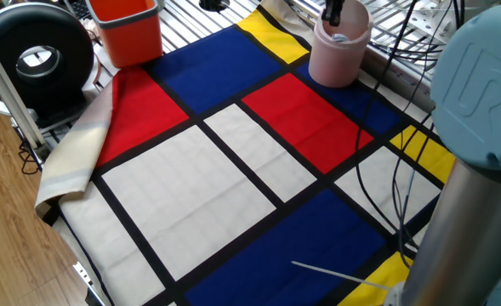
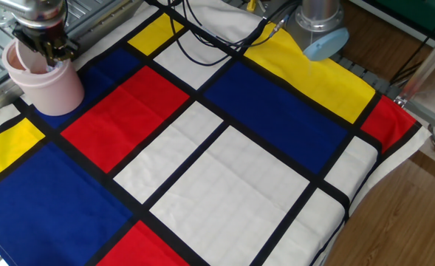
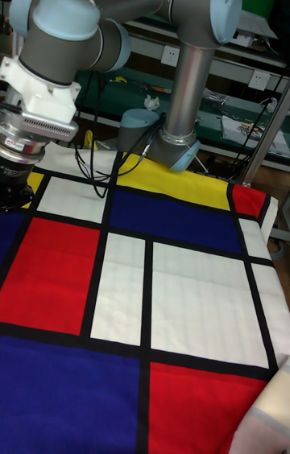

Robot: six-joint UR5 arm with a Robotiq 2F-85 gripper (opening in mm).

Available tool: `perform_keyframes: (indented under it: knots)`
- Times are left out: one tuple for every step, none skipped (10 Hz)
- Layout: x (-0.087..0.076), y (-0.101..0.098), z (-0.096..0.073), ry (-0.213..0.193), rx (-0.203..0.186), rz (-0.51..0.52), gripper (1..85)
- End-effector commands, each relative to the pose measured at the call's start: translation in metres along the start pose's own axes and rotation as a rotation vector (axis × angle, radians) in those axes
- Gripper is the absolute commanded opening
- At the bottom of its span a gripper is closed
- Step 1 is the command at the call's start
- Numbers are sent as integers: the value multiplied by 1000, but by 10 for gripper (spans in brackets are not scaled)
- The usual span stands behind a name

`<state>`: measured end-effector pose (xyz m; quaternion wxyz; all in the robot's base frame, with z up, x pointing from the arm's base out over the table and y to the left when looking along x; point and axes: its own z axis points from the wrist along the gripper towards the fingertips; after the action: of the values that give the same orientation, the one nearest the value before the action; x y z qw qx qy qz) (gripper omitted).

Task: Put the garbage in the trash can

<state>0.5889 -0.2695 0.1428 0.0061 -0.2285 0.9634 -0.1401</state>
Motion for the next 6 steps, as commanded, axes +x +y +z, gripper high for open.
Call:
perform_keyframes:
  knots:
    - [-5, -4, 18, -36, -4, -15, 10]
    - [-5, -4, 19, -36, -4, -17, 10]
    - [-4, -1, 12, -26, 5, -9, 10]
    - [-5, -1, 11, -30, 0, -14, 10]
    - [-1, -7, 11, -17, 14, -20, 10]
    - [-1, -6, 14, -24, 4, -13, 10]
